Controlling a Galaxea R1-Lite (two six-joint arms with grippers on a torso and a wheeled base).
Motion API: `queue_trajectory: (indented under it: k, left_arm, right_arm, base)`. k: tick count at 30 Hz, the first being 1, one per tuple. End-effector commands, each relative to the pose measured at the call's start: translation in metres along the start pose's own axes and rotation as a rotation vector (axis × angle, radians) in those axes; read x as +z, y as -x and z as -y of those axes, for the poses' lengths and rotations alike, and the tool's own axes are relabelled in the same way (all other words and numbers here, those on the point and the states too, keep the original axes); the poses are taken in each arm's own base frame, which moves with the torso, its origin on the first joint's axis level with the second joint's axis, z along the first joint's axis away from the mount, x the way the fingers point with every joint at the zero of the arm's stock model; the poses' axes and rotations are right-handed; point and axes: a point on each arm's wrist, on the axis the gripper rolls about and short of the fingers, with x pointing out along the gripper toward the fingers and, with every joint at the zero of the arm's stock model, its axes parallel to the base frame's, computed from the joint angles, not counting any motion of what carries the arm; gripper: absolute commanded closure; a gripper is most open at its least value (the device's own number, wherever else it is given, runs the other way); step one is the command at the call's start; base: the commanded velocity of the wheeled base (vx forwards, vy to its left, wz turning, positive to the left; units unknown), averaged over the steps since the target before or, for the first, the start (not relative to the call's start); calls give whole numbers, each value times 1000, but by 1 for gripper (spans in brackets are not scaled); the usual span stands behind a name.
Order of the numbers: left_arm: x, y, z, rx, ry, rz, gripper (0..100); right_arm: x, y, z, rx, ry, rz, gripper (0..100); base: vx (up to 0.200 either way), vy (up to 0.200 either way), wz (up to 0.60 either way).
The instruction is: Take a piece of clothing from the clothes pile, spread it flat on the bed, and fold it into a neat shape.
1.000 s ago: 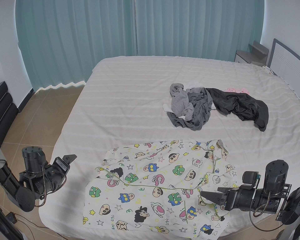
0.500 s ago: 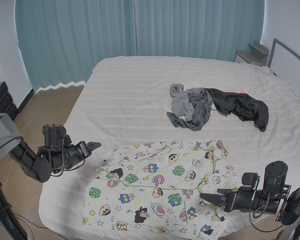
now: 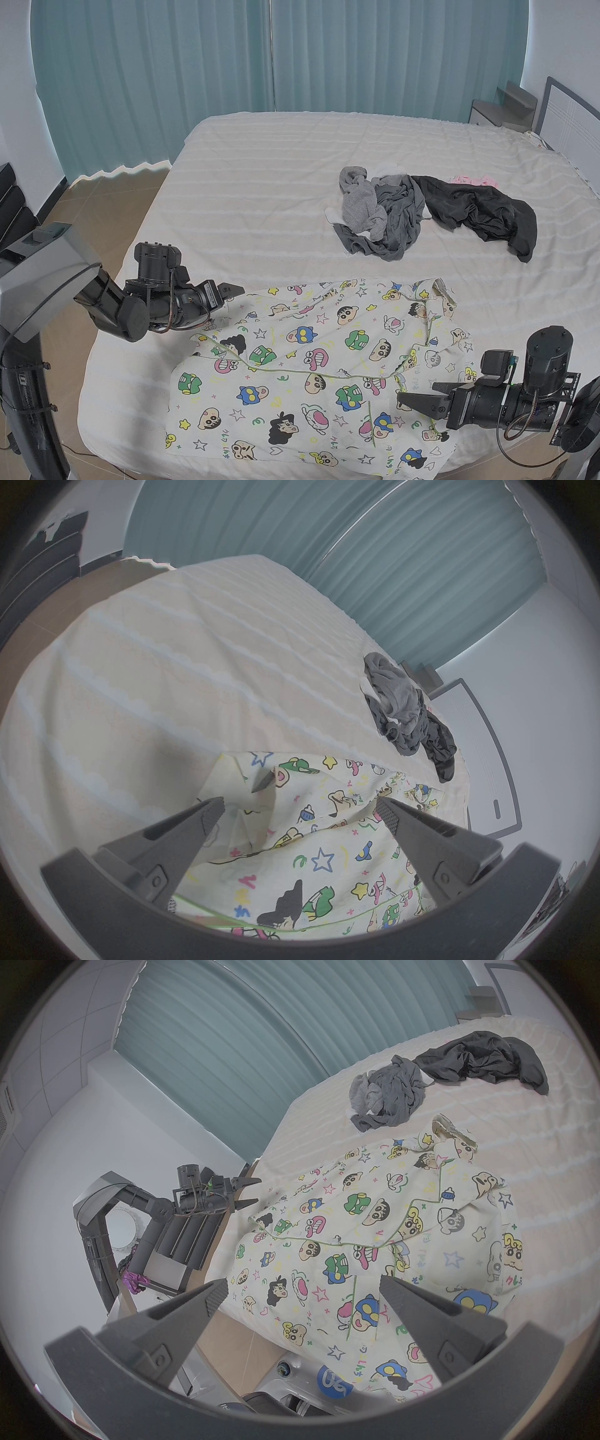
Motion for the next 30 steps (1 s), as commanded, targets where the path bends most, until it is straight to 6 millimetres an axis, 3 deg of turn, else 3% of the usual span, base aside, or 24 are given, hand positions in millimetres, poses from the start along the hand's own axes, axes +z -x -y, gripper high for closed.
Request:
queue_trajectory:
  k: [1, 11, 12, 20, 30]
  left_arm:
    - [-11, -18, 1, -6, -6, -36, 0]
    - [-16, -43, 7, -28, -14, -49, 0]
    - [-16, -45, 8, -29, -9, -43, 100]
    - [1, -49, 2, 26, 17, 43, 100]
    - [41, -33, -5, 50, 30, 183, 100]
  right_arm:
    - [-2, -3, 1, -6, -1, -14, 0]
    - [-2, -3, 1, -8, -2, -17, 0]
    - [-2, -3, 1, -9, -2, -18, 0]
    - [-3, -3, 2, -10, -2, -19, 0]
    - [-4, -2, 2, -11, -2, -22, 0]
  base:
    - [0, 0, 0]
    - [0, 0, 0]
    - [0, 0, 0]
    - [0, 0, 0]
    - [0, 0, 0]
